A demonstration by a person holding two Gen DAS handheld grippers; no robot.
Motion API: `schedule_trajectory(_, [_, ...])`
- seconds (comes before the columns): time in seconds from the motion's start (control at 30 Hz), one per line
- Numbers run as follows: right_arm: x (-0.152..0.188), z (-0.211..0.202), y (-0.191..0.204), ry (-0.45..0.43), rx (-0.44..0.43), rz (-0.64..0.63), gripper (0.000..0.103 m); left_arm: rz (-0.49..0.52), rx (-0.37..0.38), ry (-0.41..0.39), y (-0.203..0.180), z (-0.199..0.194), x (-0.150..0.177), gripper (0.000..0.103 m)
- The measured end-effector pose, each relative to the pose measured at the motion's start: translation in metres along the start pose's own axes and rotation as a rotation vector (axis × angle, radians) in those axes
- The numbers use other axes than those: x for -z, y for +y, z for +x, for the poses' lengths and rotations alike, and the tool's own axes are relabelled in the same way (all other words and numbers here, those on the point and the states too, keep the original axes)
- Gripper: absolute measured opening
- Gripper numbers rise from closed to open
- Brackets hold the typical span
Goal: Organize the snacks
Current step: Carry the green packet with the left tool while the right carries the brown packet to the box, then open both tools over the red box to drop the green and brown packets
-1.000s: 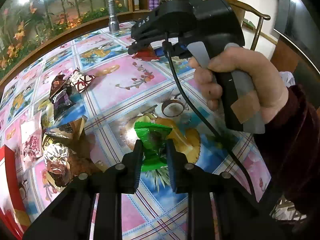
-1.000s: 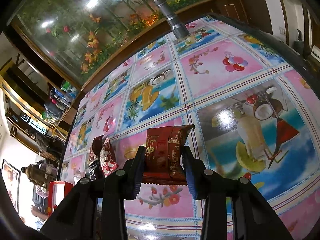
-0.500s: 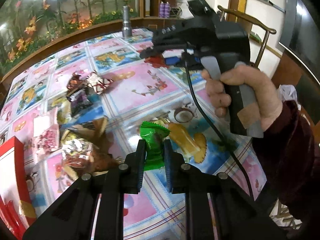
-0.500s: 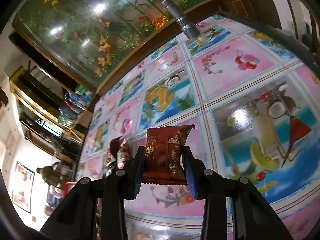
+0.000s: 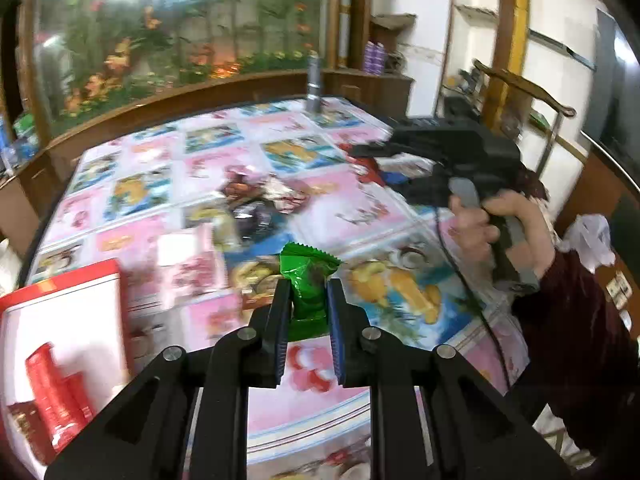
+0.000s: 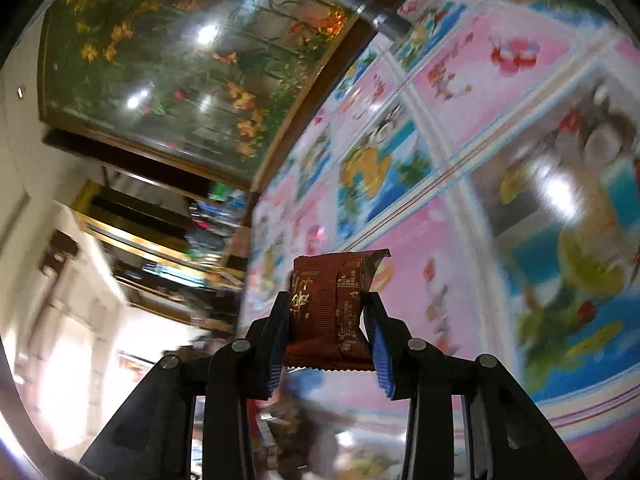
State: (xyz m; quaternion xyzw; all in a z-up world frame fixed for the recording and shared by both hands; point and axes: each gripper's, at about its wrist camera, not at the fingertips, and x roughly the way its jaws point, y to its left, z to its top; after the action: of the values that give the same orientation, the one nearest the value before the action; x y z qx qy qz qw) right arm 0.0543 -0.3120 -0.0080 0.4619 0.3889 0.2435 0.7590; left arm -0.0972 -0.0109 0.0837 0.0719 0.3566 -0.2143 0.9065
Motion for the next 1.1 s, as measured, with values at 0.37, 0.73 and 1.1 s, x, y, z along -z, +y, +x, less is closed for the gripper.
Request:
schedule_trajectory(0.37, [0.051,0.032,0.042,0.065,-0.174,-0.045,0.037,-0.172,-0.142,-0.061,0.084,-0.046,0.022,0.015])
schedule_trajectory(0.73, [0.151,0.143,0.137,0.297,-0.242,-0.238,0.037,-0.308,-0.242,-0.072,0.152,-0.073,0.058,0.015])
schedule_trajectory(1.1, [0.223,0.21,0.189,0.43,-0.148,-0.431,0.042,-0.401,-0.302,-0.044,0.19,-0.078,0.088,0.015])
